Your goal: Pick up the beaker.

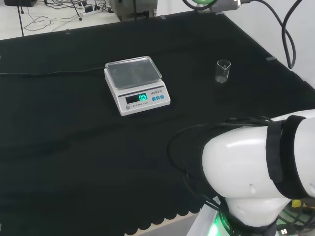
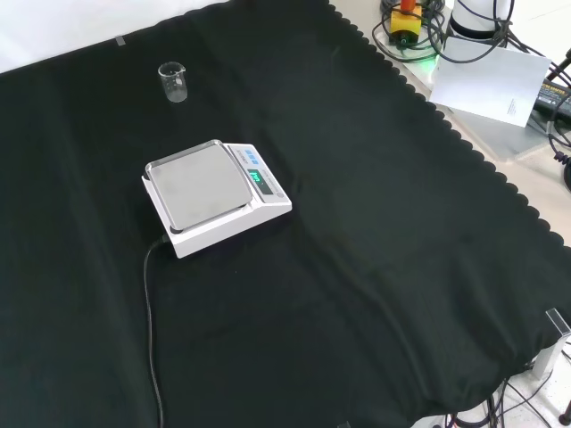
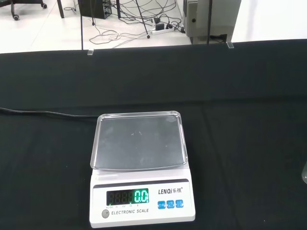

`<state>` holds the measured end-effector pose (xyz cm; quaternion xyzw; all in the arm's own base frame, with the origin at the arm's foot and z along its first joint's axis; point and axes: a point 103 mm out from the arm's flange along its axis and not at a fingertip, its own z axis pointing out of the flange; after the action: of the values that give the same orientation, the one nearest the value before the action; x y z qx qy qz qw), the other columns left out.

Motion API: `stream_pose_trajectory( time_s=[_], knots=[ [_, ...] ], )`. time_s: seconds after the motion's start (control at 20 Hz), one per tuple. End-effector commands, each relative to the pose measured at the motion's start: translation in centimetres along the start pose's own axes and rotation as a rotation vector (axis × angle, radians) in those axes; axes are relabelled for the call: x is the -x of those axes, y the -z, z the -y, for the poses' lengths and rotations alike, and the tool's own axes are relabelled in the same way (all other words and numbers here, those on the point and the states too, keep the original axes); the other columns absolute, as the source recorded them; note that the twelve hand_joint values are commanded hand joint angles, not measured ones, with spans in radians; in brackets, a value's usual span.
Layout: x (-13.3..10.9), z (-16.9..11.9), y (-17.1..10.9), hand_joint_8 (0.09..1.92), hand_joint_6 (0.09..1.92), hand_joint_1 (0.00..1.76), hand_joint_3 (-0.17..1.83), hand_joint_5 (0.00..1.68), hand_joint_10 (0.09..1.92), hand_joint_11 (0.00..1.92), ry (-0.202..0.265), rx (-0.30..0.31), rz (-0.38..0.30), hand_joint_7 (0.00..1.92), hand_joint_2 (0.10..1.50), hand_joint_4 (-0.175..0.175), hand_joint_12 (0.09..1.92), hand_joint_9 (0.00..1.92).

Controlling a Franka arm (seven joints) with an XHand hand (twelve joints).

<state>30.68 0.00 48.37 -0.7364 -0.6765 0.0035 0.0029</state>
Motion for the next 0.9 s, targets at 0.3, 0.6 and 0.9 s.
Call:
stream_pose_trajectory(
  time_s=[0.3,0.6,0.9],
  knots=[
    [2.3,-3.2,-0.5,0.63,0.55,0.48,-0.10,0.47,0.73,0.00,0.004,-0.017,-0.014,0.43,1.09,-0.022,1.48,0.48],
    [3.8,-6.7,-2.0,0.64,0.55,0.48,-0.11,0.47,0.74,0.00,0.017,-0.046,-0.017,0.43,1.09,-0.022,1.48,0.48],
    [5.8,-10.1,-4.6,0.64,0.55,0.49,-0.11,0.47,0.75,0.00,0.004,-0.093,-0.007,0.43,1.09,-0.023,1.48,0.47]
  ],
)
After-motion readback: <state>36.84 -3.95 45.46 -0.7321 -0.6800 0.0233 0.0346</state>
